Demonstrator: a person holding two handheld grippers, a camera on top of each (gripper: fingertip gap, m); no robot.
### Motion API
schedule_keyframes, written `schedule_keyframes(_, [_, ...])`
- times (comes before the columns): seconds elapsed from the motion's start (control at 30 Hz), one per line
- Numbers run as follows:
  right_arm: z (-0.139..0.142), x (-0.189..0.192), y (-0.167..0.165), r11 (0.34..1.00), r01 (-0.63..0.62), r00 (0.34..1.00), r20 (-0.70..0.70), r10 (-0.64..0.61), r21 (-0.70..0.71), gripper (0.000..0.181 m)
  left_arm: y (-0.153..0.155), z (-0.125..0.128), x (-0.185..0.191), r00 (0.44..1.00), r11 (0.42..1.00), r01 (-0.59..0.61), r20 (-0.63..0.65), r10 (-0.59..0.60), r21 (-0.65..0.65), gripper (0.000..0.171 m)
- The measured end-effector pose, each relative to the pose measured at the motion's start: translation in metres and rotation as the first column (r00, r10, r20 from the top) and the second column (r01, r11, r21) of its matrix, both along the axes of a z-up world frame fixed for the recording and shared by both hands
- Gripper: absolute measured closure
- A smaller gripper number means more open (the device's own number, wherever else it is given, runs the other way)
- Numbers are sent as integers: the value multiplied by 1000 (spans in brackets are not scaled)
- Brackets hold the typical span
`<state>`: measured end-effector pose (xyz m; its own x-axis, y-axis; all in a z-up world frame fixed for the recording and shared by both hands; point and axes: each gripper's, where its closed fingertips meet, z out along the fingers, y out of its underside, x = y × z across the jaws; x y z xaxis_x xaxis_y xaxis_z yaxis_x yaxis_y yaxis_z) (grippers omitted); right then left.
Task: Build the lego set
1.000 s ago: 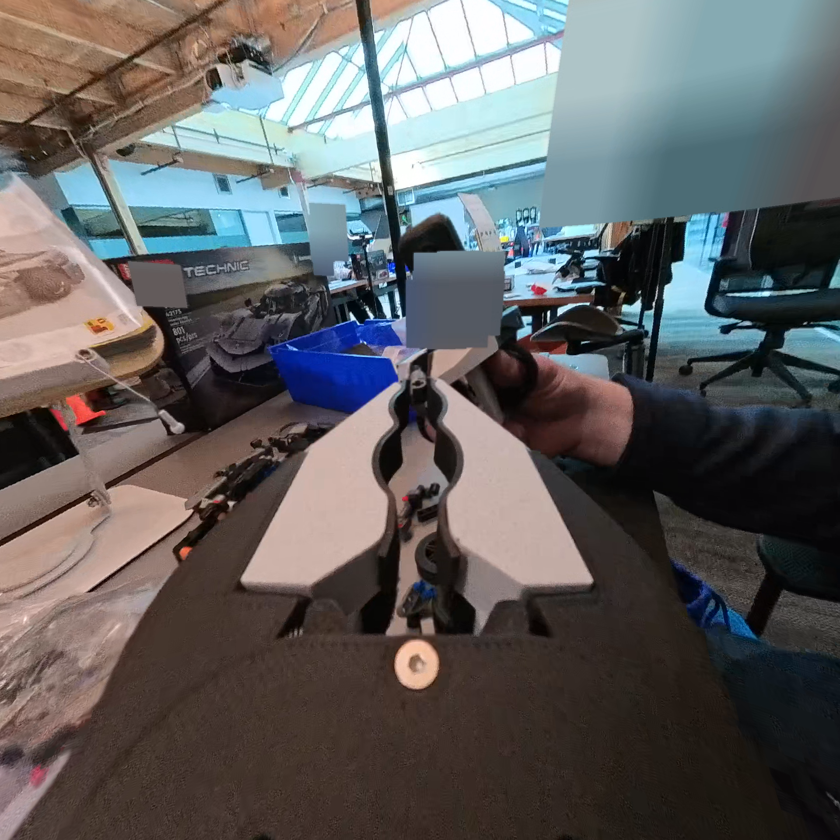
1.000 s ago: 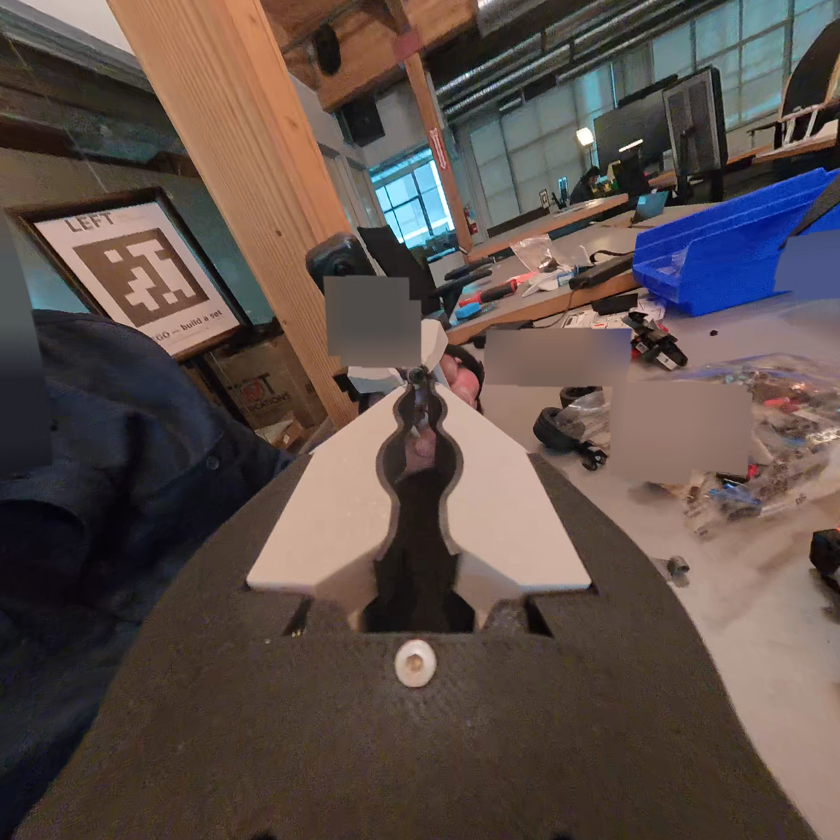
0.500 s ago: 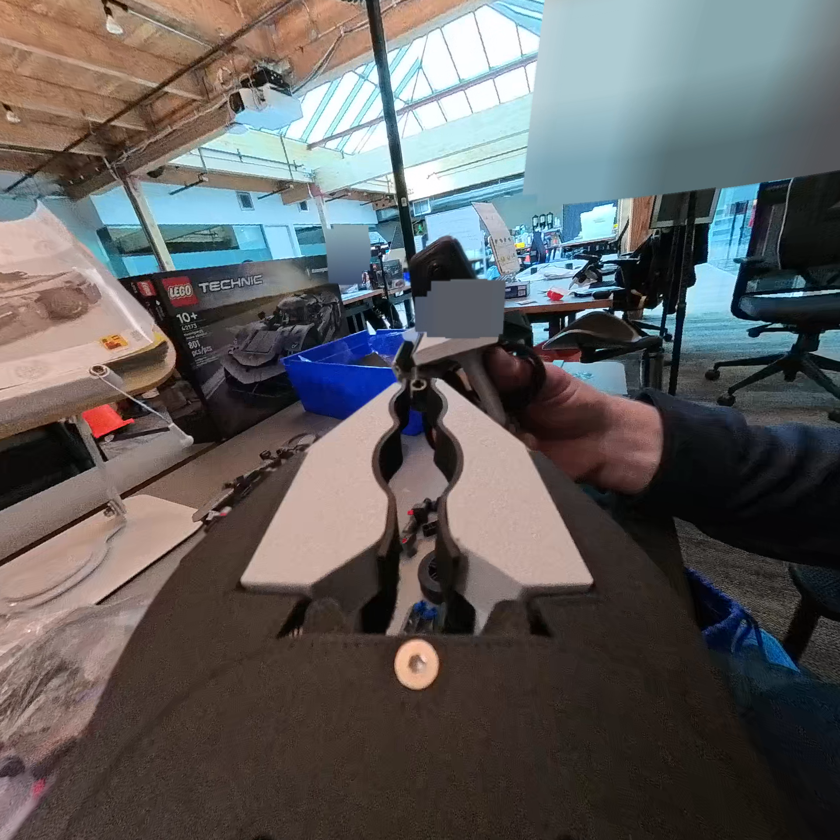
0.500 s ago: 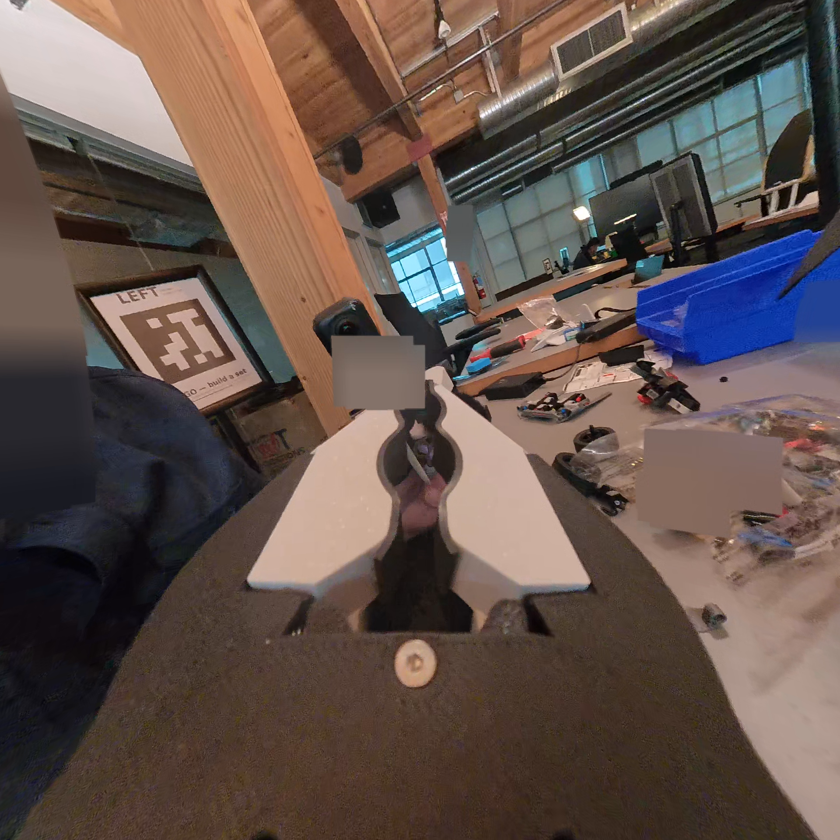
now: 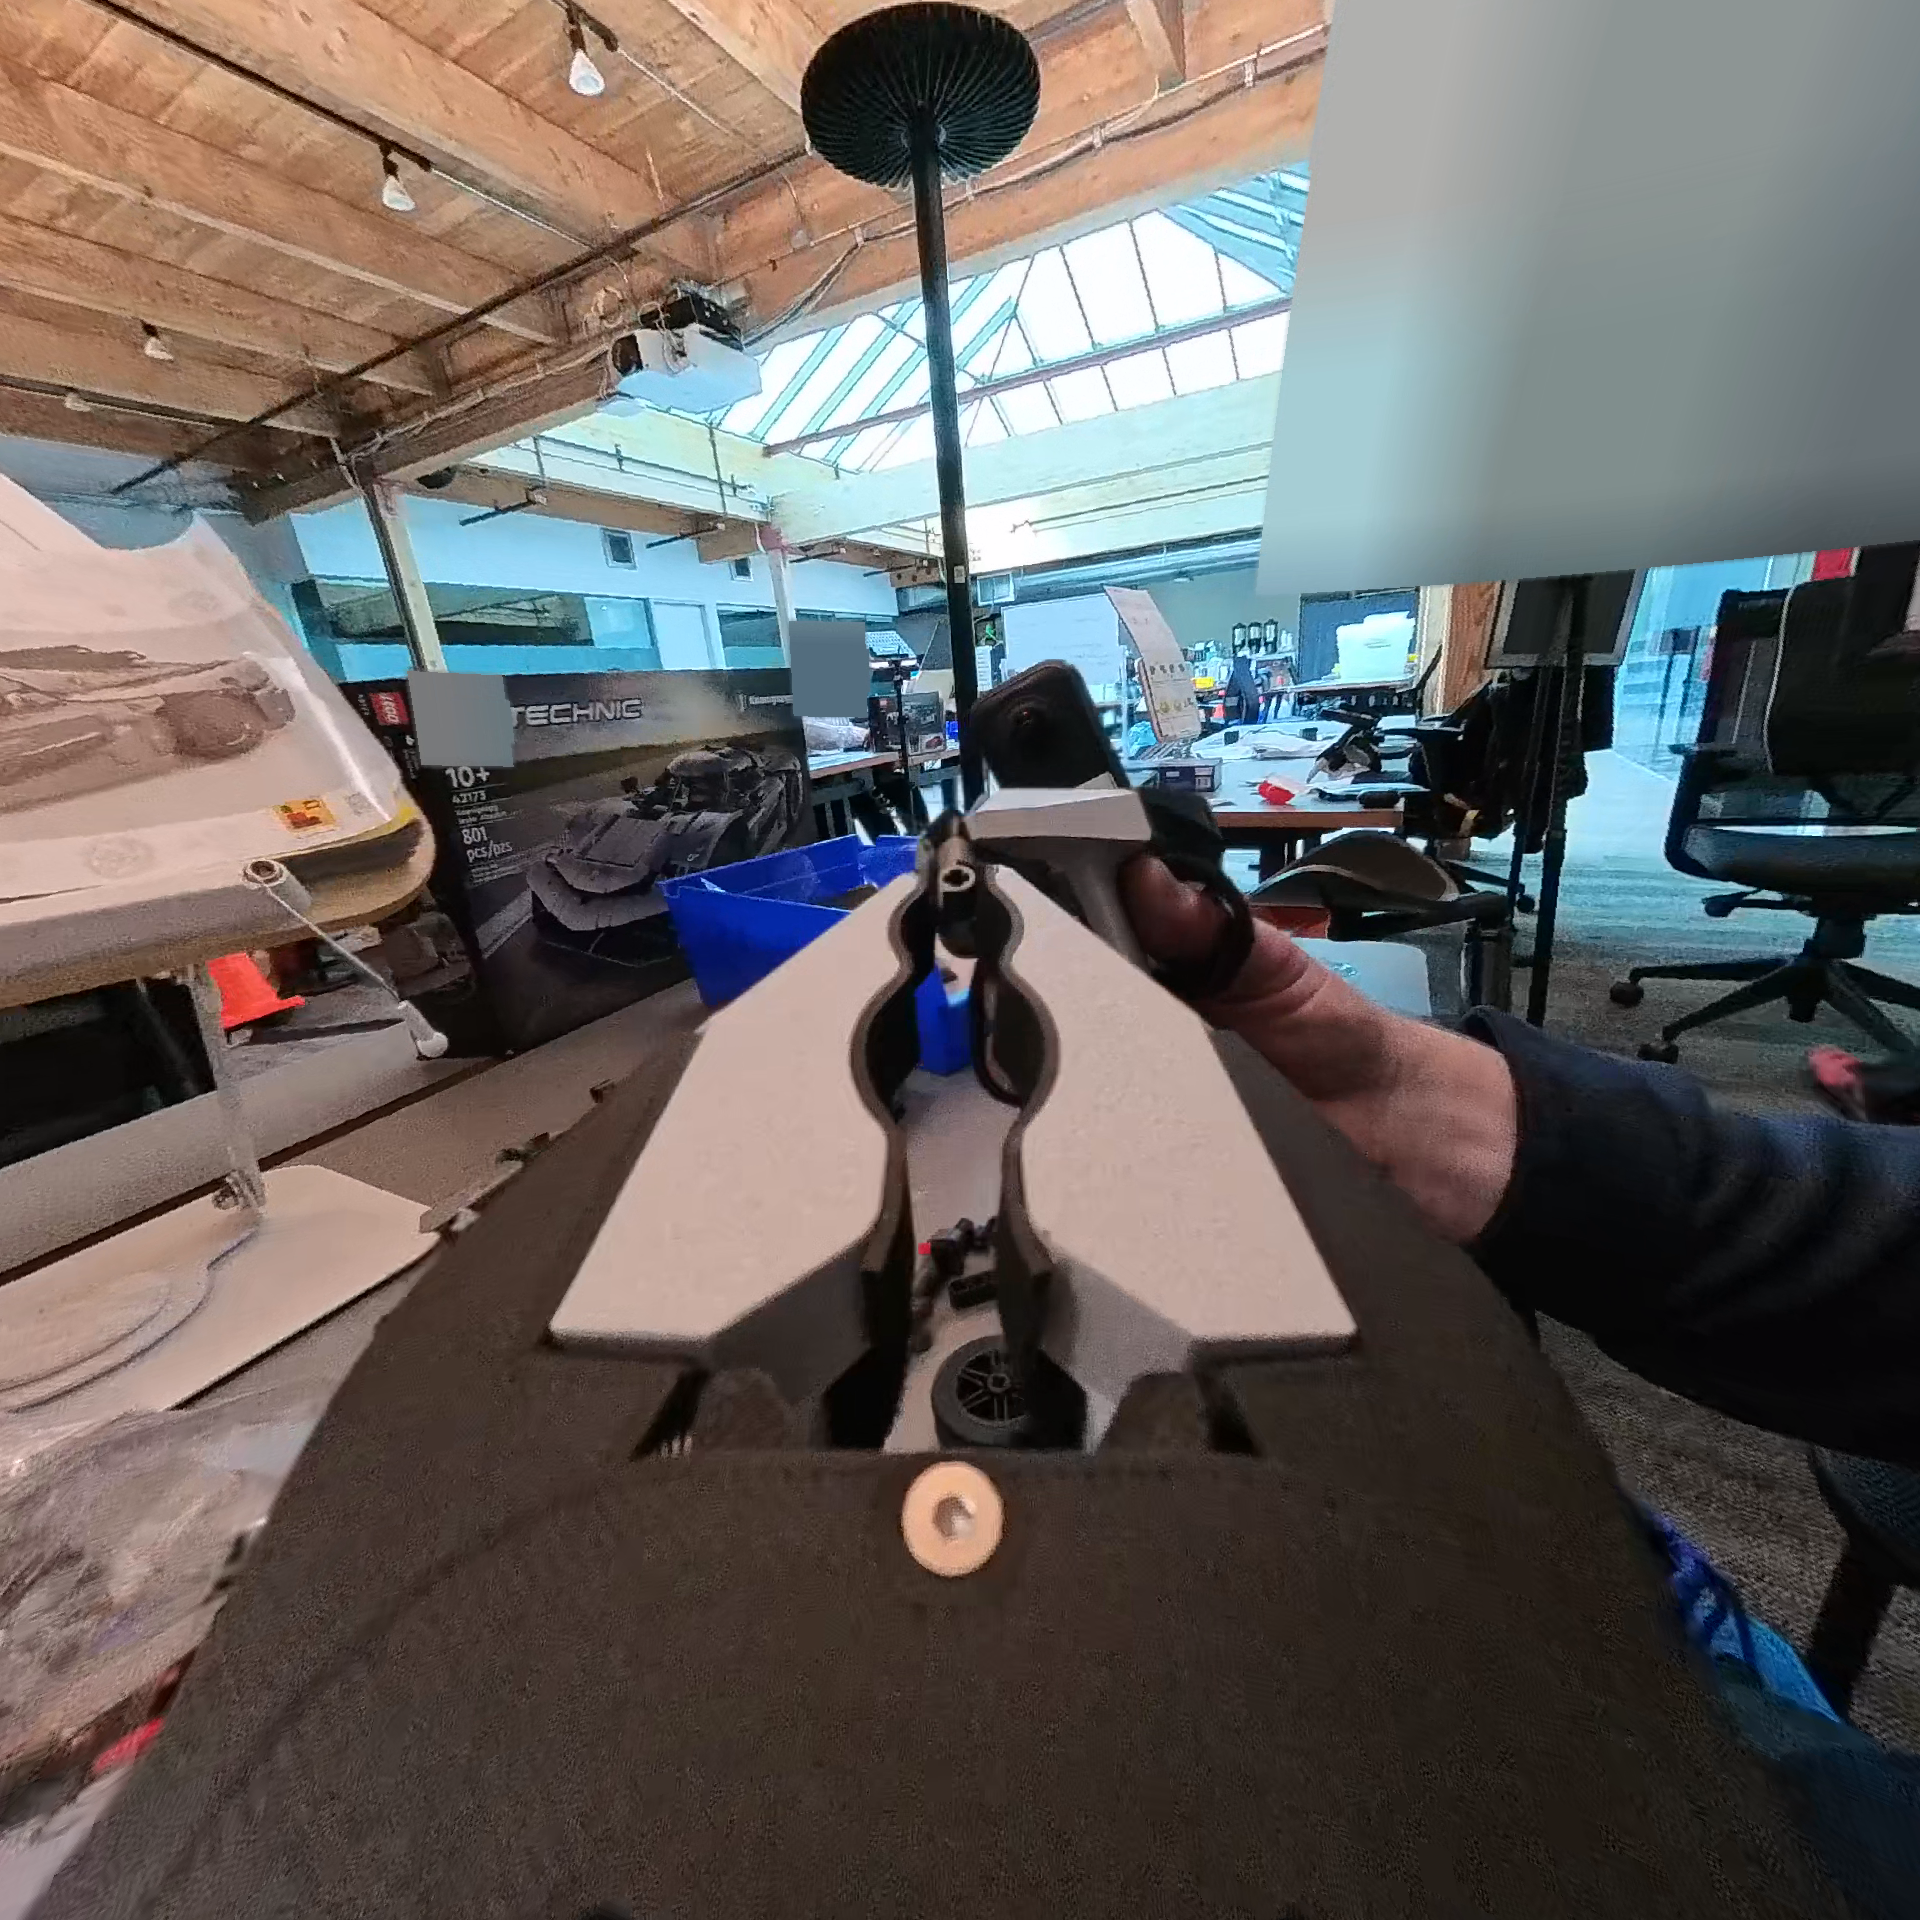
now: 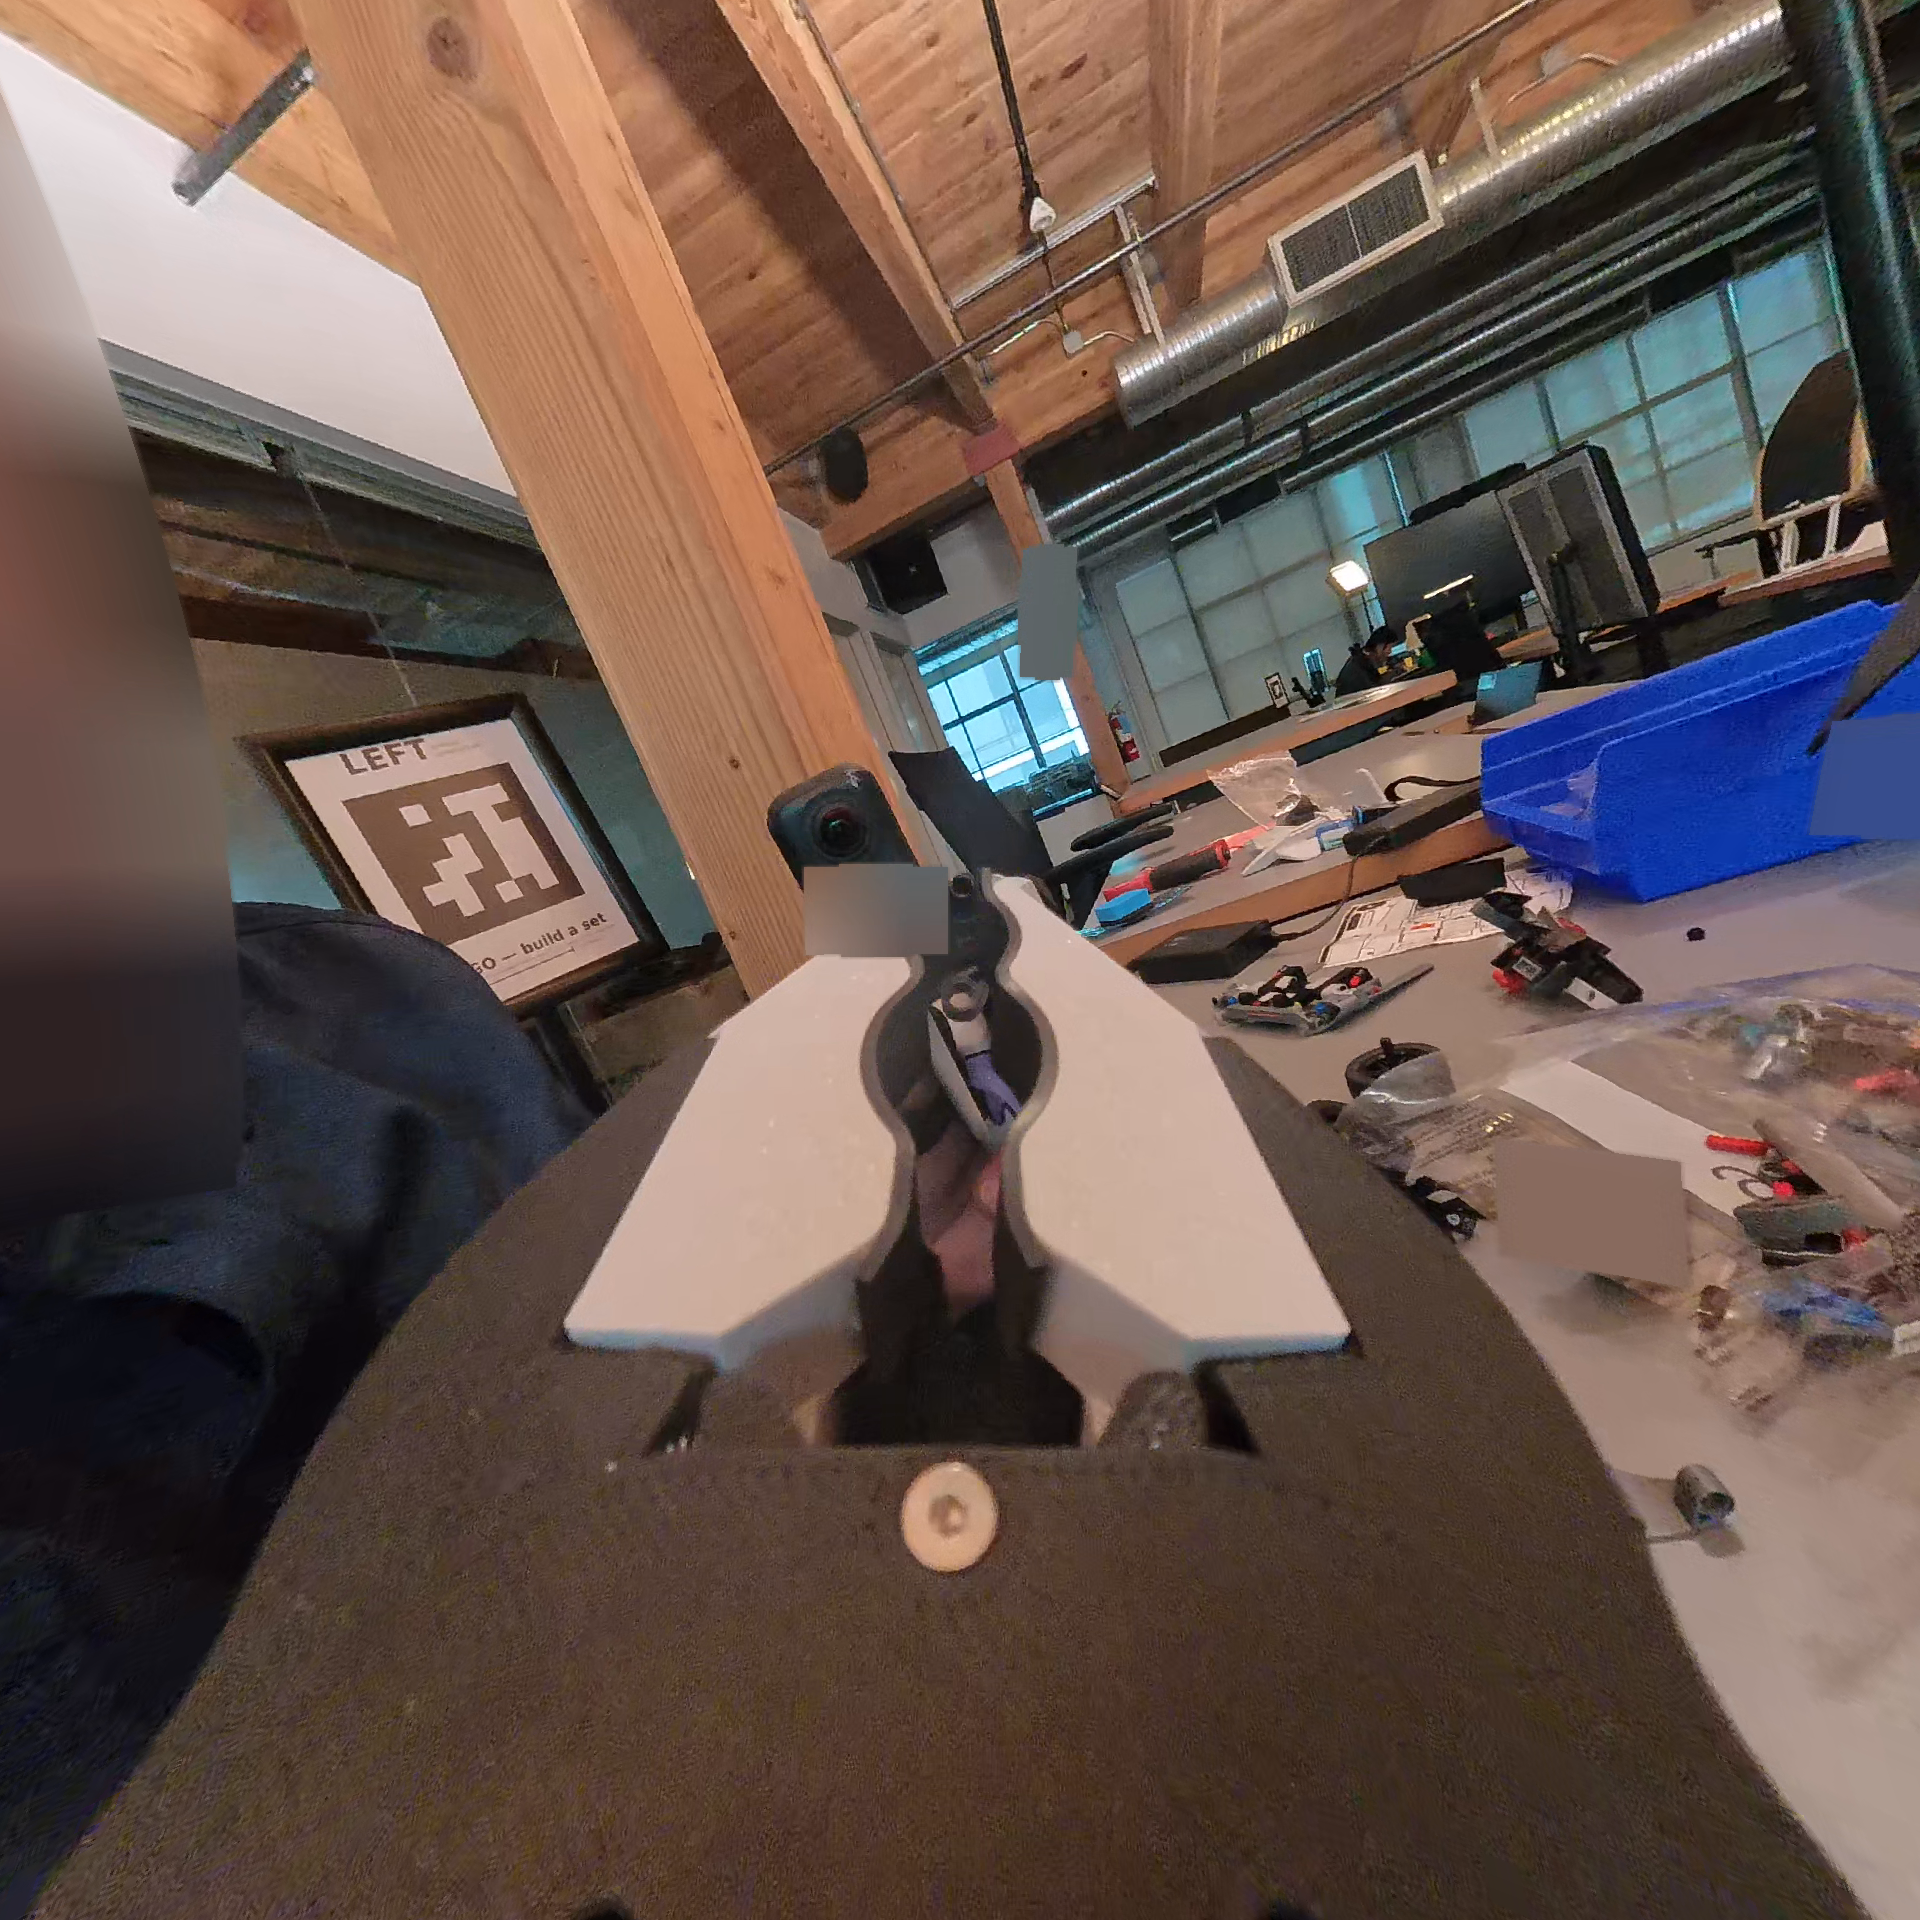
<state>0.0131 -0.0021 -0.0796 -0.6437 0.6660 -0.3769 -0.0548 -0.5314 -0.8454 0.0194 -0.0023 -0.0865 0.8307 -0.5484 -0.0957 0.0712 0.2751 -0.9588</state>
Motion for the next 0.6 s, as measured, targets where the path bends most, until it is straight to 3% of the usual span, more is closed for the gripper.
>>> schedule_keyframes(0.17, [-2,-2,4,996,79,997,11,-80,37,181,2,-6,-2,1000,999,-22,-22,22,-30,167])
schedule_keyframes(0.33, [-4,-5,9,988,148,989,18,-149,37,181,5,-13,-5,982,992,-121,-148,114,-42,168])
schedule_keyframes(0.43, [13,20,65,949,261,961,-49,-273,-176,181,-2,-28,1,963,991,-112,-254,91,-71,168])
schedule_keyframes(0.47, [13,23,69,949,284,956,-35,-291,-137,181,-2,-30,0,960,989,-128,-259,105,-72,167])
schedule_keyframes(0.53, [4,8,46,963,268,963,25,-269,21,181,4,-28,-7,965,988,-128,-242,104,-86,167])
schedule_keyframes(0.6, [-1,4,46,979,198,980,45,-196,-57,180,5,-30,-8,980,989,-71,-193,46,-127,167])
